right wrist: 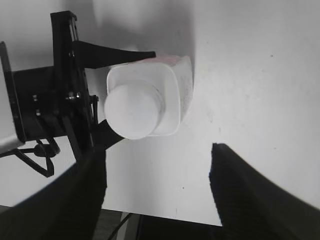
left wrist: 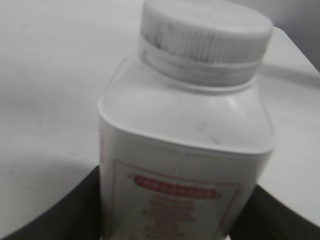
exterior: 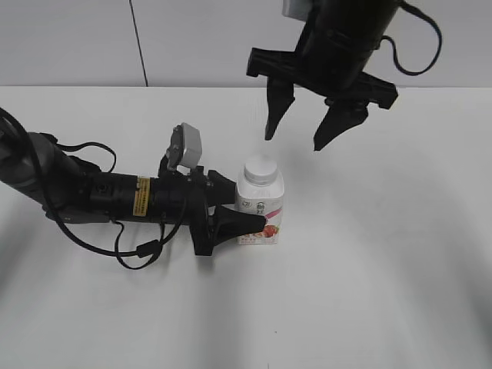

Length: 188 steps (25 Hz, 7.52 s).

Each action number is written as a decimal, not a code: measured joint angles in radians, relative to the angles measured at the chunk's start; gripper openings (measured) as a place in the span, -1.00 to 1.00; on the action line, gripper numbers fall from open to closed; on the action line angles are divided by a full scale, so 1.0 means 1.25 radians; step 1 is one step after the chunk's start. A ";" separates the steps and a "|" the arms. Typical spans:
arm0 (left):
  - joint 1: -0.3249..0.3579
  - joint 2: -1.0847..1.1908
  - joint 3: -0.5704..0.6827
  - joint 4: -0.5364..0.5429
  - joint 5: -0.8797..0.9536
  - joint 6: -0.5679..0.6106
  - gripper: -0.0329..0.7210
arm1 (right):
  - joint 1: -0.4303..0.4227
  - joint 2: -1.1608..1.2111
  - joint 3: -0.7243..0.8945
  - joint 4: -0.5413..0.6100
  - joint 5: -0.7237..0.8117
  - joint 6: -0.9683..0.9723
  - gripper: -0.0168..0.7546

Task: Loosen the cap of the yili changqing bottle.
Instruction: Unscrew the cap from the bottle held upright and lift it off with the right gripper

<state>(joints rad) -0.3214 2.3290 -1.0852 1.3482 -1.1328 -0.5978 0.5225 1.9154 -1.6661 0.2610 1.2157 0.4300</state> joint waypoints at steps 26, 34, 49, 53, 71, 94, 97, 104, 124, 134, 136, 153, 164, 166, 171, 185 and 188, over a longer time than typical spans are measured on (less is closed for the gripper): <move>0.000 0.000 0.000 0.000 0.002 0.000 0.20 | 0.055 0.120 -0.036 0.000 -0.063 0.002 0.37; 0.000 0.000 0.000 0.000 0.002 0.000 0.20 | 0.055 0.135 -0.037 -0.003 -0.076 0.002 0.37; 0.000 0.000 0.000 0.000 0.002 0.000 0.20 | 0.055 0.135 -0.037 -0.014 -0.064 -0.002 0.07; 0.000 0.000 0.000 0.000 0.002 0.000 0.20 | 0.055 0.135 -0.038 -0.015 -0.063 -0.021 0.07; 0.000 0.000 0.000 0.004 0.003 0.008 0.14 | 0.055 0.135 -0.041 -0.003 -0.056 -0.817 0.06; 0.000 0.000 0.000 0.004 0.005 0.010 0.13 | 0.055 0.135 -0.045 -0.010 -0.051 -1.158 0.05; 0.000 0.000 0.000 0.004 0.005 0.010 0.13 | 0.055 0.135 -0.045 -0.010 -0.051 -1.158 0.05; 0.000 0.000 0.000 0.004 0.005 0.009 0.12 | 0.055 0.135 -0.045 -0.010 -0.051 -1.158 0.15; 0.000 0.000 0.000 0.001 0.005 0.005 0.12 | 0.055 0.114 -0.045 -0.007 -0.048 -0.753 0.48; 0.000 0.000 -0.001 0.001 0.005 -0.011 0.12 | 0.055 0.114 -0.045 -0.058 -0.037 -0.269 0.48; 0.000 0.000 -0.001 0.001 0.005 -0.013 0.12 | 0.055 0.114 -0.045 -0.021 -0.037 -0.255 0.48; 0.000 0.000 -0.001 -0.002 0.005 -0.021 0.12 | 0.055 0.114 -0.045 -0.037 -0.096 -0.103 0.48; 0.000 0.000 -0.001 -0.002 0.005 -0.022 0.11 | 0.055 0.131 -0.045 -0.035 -0.087 -0.068 0.48; 0.000 0.000 -0.001 -0.002 0.005 -0.022 0.11 | 0.055 0.138 -0.045 -0.035 -0.076 -0.066 0.48; 0.000 0.000 -0.001 -0.002 0.005 -0.022 0.11 | 0.055 0.139 -0.048 -0.035 -0.071 -0.066 0.42; -0.001 0.000 -0.001 -0.004 0.005 -0.021 0.11 | 0.055 0.141 -0.057 -0.032 -0.057 -0.082 0.07; -0.001 0.000 -0.001 -0.004 0.005 -0.023 0.11 | 0.055 0.144 -0.062 -0.032 -0.058 -0.129 0.07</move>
<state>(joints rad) -0.3223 2.3290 -1.0867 1.3426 -1.1260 -0.6260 0.5917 2.0948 -1.7432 0.2205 1.1436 0.2691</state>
